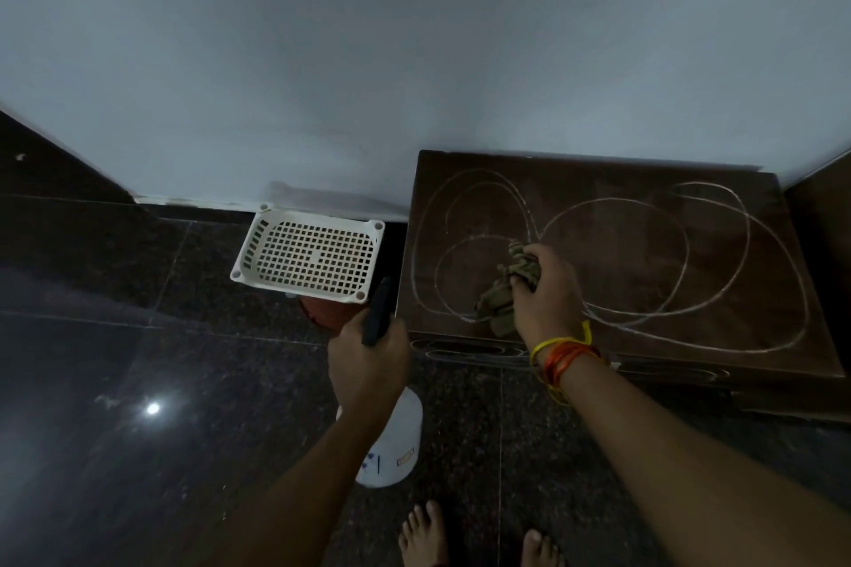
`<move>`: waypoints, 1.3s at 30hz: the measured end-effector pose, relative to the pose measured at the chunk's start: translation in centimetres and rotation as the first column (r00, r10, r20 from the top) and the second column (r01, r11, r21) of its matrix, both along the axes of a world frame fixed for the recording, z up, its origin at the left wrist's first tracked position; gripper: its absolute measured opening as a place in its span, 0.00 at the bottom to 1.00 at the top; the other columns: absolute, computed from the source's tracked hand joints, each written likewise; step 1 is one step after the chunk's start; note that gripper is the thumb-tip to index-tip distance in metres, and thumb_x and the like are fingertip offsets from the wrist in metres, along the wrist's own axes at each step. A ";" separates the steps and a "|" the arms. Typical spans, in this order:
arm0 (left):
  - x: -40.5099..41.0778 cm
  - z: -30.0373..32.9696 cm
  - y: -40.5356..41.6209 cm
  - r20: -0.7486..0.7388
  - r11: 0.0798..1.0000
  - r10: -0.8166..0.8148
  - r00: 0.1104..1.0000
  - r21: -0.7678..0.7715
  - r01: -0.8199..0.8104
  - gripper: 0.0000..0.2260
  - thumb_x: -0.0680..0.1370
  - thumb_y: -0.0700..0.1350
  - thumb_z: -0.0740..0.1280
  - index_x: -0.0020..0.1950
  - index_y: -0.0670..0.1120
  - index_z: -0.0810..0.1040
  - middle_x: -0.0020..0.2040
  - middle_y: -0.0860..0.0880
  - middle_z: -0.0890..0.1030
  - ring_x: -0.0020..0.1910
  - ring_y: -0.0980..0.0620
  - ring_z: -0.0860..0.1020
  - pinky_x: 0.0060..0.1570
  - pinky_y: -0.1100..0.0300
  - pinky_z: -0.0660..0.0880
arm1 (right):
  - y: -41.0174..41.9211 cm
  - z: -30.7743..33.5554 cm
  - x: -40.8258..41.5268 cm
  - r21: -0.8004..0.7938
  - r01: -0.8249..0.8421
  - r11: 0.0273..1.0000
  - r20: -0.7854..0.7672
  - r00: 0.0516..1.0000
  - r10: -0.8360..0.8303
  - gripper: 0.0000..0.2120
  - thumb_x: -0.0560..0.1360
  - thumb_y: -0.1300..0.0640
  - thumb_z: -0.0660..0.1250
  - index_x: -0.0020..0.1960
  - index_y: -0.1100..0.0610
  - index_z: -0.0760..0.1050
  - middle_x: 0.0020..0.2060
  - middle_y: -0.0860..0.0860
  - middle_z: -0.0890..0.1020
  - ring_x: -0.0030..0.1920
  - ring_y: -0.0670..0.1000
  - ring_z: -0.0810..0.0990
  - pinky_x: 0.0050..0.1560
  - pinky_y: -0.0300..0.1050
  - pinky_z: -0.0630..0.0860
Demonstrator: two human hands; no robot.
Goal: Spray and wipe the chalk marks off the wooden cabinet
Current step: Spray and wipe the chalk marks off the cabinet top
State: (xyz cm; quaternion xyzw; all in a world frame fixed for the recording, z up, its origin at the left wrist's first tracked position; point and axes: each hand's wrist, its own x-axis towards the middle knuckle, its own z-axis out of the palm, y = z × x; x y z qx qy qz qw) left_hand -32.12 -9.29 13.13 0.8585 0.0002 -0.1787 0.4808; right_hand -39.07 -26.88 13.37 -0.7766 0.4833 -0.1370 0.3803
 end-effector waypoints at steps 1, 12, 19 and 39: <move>-0.3 -0.4 0.7 -0.017 1.000 -0.005 1.000 0.018 0.006 0.09 0.72 0.50 0.65 0.35 0.47 0.76 0.30 0.45 0.79 0.30 0.43 0.78 0.37 0.42 0.80 | 0.1 -0.1 0.0 0.000 0.007 1.000 -0.009 1.000 -0.007 0.19 0.75 0.66 0.66 0.64 0.55 0.71 0.61 0.58 0.71 0.61 0.59 0.73 0.62 0.52 0.72; -3.8 -3.3 2.1 -0.053 0.992 -0.127 0.990 0.002 0.128 0.10 0.70 0.50 0.64 0.34 0.44 0.75 0.28 0.43 0.77 0.25 0.45 0.73 0.28 0.48 0.74 | 0.8 -2.4 0.0 -0.042 0.005 0.999 -0.062 0.998 -0.008 0.18 0.74 0.65 0.67 0.63 0.59 0.72 0.62 0.59 0.72 0.62 0.58 0.70 0.61 0.43 0.66; -4.2 -3.8 0.2 -0.026 0.980 -0.196 0.980 -0.026 0.195 0.10 0.70 0.49 0.63 0.30 0.47 0.71 0.24 0.51 0.70 0.23 0.52 0.67 0.26 0.56 0.65 | 0.8 -3.2 -0.3 -0.062 0.072 0.996 -0.056 0.996 -0.075 0.19 0.76 0.65 0.65 0.66 0.60 0.70 0.65 0.60 0.68 0.60 0.59 0.72 0.58 0.38 0.65; 4.1 -6.6 0.8 -0.002 0.996 -0.068 0.998 -0.060 0.068 0.07 0.72 0.47 0.66 0.35 0.47 0.76 0.26 0.43 0.76 0.25 0.39 0.73 0.25 0.45 0.72 | 2.9 -11.0 4.8 -0.259 -0.481 0.838 -0.446 0.829 0.338 0.25 0.77 0.51 0.50 0.73 0.52 0.63 0.71 0.58 0.66 0.71 0.65 0.60 0.66 0.65 0.65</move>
